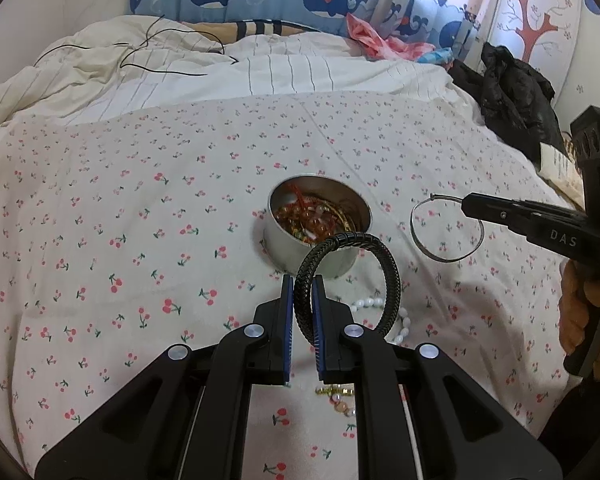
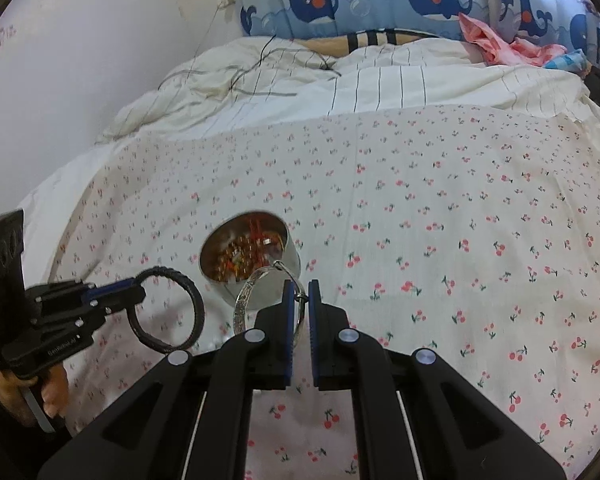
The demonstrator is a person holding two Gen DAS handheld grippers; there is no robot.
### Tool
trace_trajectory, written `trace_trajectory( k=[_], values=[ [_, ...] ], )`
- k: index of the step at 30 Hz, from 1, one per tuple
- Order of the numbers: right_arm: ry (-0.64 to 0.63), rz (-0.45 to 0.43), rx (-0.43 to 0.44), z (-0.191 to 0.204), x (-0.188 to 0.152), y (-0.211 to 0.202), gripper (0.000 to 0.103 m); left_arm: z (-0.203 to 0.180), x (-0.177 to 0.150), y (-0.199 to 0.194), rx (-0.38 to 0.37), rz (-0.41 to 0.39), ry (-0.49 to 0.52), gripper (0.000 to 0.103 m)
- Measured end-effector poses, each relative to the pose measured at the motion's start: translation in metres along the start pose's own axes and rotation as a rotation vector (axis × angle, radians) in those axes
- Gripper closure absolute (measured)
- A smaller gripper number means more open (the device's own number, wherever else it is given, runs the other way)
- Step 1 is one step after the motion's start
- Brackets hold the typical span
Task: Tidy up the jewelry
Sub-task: 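Carry the black bracelet and silver bangle over the tin and open both grippers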
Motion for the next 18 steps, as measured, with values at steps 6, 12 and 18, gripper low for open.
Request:
trace_trajectory(
  k=[6, 12, 18],
  values=[
    [0.070, -0.090, 0.004, -0.007, 0.025, -0.002, 0.095, 0.015, 0.027, 0.010, -0.010, -0.029, -0.088, 0.095],
    [0.113, -0.110, 0.008, -0.007, 0.038, 0.012, 0.095, 0.021, 0.044, 0.043, -0.014, -0.015, -0.149, 0.095],
    [0.118, -0.101, 0.028, 0.007, 0.040, 0.032, 0.095, 0.024, 0.054, 0.077, 0.002, 0.047, -0.156, 0.094]
  ],
)
Point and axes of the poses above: each gripper's, at about its wrist camera, not at the fingertips, and y roughly the way its jaws point, z to its left, x to its top, the point moved 10 cm from there along y, roughly the way its jaws point, and after that the axes turned 1 degree about -z, right-handed, at the moved point
